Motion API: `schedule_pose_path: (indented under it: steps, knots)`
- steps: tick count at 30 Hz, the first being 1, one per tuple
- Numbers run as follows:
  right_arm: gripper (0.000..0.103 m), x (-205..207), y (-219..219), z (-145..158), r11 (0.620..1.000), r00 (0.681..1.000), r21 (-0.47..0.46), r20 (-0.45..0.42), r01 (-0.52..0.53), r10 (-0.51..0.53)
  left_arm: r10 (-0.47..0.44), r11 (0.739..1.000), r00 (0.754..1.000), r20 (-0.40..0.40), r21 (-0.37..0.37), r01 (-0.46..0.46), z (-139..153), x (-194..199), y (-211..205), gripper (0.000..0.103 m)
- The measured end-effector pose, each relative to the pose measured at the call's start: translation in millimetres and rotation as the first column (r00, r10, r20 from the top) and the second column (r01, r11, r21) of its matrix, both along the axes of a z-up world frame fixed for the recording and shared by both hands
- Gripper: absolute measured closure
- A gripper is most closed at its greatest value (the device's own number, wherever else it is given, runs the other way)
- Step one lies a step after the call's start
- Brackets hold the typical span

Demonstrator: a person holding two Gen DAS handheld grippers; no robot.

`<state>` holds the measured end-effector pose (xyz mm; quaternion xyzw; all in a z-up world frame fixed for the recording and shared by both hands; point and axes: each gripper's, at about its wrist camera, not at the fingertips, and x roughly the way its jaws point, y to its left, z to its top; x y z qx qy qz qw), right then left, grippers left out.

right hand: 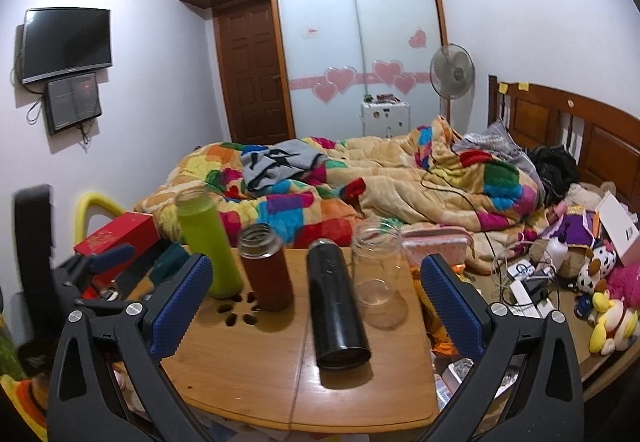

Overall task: Flip cup upside down
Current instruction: 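Move the left gripper onto the red thermos cup and close around it, then lift the red thermos cup off the table with the left gripper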

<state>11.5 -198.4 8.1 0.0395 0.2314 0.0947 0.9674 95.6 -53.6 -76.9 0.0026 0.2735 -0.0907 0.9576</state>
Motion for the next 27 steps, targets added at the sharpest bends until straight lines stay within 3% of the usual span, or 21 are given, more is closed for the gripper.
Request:
schedule_pose_path:
  steps: [2,5,9,13,15,18,27]
  knots:
    - [0.0,7.0,-7.3,-7.2,1.0,1.0,0.005,-0.012,0.008,-0.008,-0.024,1.0,0.999,-0.033,0.011,0.025,-16.0,20.0,-16.6,0.002]
    - [0.0,16.3,-16.5,-16.3,1.0,1.0,0.001,-0.021,0.021,-0.021,-0.016,1.0,0.998,-0.064,0.024,0.017,-33.5,47.4,-29.6,0.014]
    - [0.0,29.7,-26.1,-27.5,1.0,0.999,-0.009,-0.028,0.021,-0.021,0.039,0.999,0.993,-0.114,-0.03,-0.043,-55.0,86.3,-30.3,0.017]
    - [0.0,42.3,-32.0,-37.5,1.0,0.999,-0.004,-0.039,0.014,-0.014,0.07,0.997,0.992,-0.105,-0.023,-0.073,-64.9,106.8,-33.5,0.019]
    - [0.0,47.0,-33.7,-42.1,1.0,0.999,-0.001,-0.045,0.013,-0.013,0.086,0.996,0.991,-0.106,-0.001,-0.087,-69.4,116.7,-35.8,0.033]
    - [0.0,54.6,-37.4,-49.2,1.0,0.998,0.002,-0.059,0.016,-0.016,0.115,0.993,0.983,-0.141,0.028,-0.112,-78.9,131.5,-36.7,0.041]
    - [0.0,57.6,-37.3,-56.9,1.0,0.997,0.008,-0.076,0.007,-0.007,0.015,0.999,0.988,-0.156,0.05,-0.007,-73.0,107.4,-31.1,0.042]
